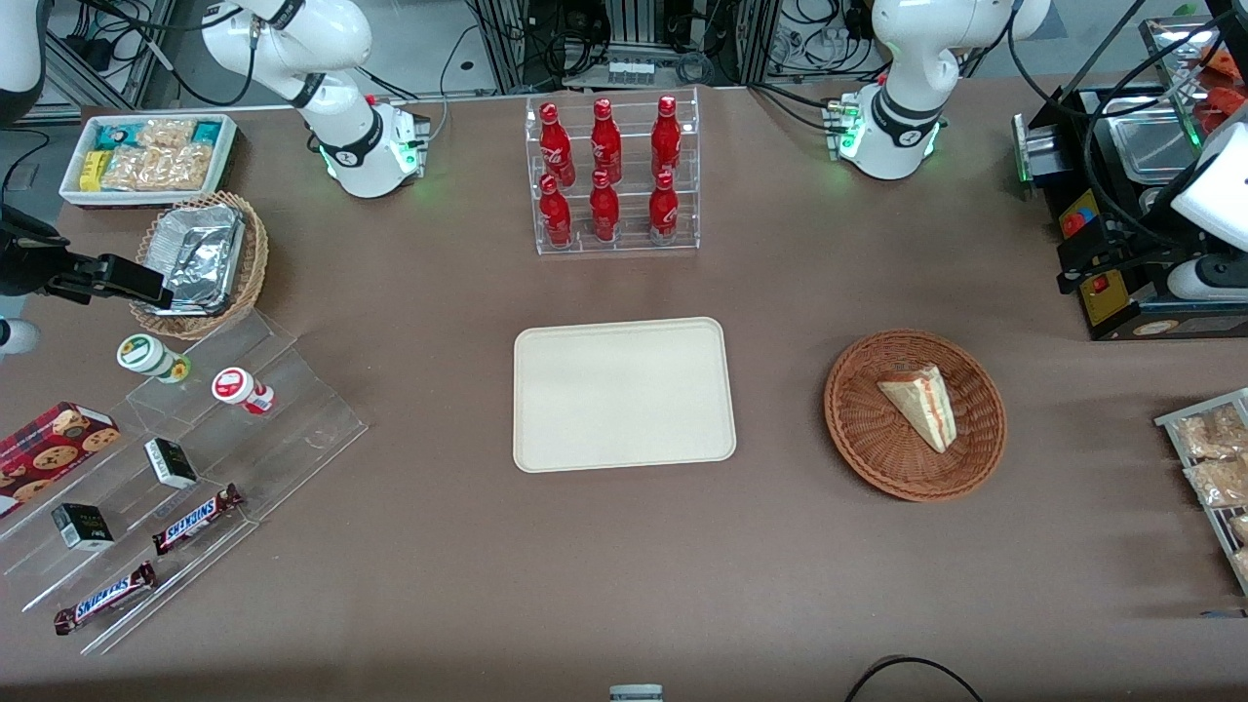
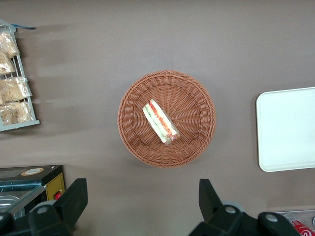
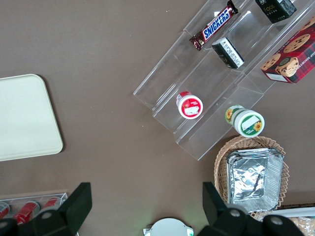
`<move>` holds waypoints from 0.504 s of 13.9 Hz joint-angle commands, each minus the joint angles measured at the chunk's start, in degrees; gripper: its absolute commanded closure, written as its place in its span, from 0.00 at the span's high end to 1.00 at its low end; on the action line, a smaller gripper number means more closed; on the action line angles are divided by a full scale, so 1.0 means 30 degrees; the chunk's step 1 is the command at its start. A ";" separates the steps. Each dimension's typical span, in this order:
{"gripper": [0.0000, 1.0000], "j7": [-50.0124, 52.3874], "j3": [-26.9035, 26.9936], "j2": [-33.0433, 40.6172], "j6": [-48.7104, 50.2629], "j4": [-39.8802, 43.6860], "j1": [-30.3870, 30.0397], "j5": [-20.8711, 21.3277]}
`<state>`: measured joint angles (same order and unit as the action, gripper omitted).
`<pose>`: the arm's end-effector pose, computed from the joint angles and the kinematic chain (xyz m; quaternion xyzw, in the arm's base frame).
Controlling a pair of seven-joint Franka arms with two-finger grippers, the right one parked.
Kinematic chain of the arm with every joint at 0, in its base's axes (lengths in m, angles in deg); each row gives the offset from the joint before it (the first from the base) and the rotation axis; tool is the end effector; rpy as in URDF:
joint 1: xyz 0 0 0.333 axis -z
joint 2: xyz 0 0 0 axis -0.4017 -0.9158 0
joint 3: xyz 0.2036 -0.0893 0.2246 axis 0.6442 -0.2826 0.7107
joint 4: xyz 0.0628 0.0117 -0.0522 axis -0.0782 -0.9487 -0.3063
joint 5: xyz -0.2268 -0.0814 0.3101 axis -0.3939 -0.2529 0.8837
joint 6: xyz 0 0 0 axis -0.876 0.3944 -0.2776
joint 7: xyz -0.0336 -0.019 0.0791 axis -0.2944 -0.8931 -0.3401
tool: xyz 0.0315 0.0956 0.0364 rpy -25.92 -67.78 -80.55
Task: Place sandwich from basket to tray
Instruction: 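Move the left gripper over the wicker basket above the sandwich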
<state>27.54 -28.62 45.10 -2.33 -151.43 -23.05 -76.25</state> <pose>0.5520 -0.0314 0.6456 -0.9993 0.0277 -0.0217 0.0082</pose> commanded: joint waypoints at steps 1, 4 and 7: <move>1.00 -0.0257 0.0234 -0.0250 0.0572 0.0560 0.0170 -0.0216; 1.00 -0.0141 0.0205 -0.1067 0.0339 0.0413 0.0141 -0.0158; 1.00 0.0500 0.0176 -0.1130 -0.1934 -0.2094 0.0170 -0.0012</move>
<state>27.73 -28.44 41.79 -3.77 -153.15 -23.06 -76.27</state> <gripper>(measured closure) 0.000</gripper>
